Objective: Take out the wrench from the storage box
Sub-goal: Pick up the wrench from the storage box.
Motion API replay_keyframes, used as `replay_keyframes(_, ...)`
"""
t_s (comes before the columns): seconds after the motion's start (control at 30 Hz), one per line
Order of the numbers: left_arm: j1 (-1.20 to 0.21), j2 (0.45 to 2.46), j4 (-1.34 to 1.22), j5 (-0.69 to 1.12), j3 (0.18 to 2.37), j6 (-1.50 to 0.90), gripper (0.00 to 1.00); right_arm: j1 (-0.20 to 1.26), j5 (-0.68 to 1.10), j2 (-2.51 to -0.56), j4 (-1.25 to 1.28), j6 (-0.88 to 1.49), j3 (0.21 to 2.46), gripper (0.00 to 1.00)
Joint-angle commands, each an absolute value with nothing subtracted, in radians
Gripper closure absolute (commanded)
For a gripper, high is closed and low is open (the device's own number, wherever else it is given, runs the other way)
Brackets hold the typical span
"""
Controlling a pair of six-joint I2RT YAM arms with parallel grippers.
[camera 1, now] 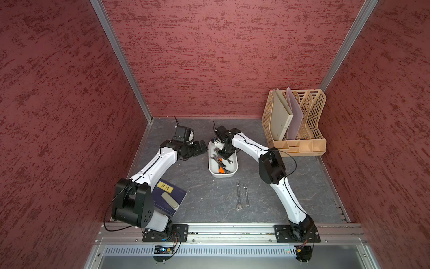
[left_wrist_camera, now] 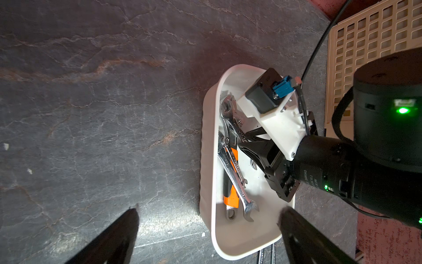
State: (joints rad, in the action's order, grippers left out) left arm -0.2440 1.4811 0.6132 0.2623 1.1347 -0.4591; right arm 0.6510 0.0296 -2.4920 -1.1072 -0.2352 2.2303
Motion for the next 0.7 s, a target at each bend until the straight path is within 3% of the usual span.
replay_keyframes(0.0, -0.236, 1.493, 0.611, 0.264, 1.149, -0.458, 0.00, 0.660, 0.000, -2.520, -1.078, -0.223, 2.247, 0.73)
replay_keyframes(0.67, -0.235, 1.490, 0.610, 0.275, 1.150, -0.457, 0.00, 0.684, -0.009, -2.451, -1.007, -0.120, 2.178, 0.91)
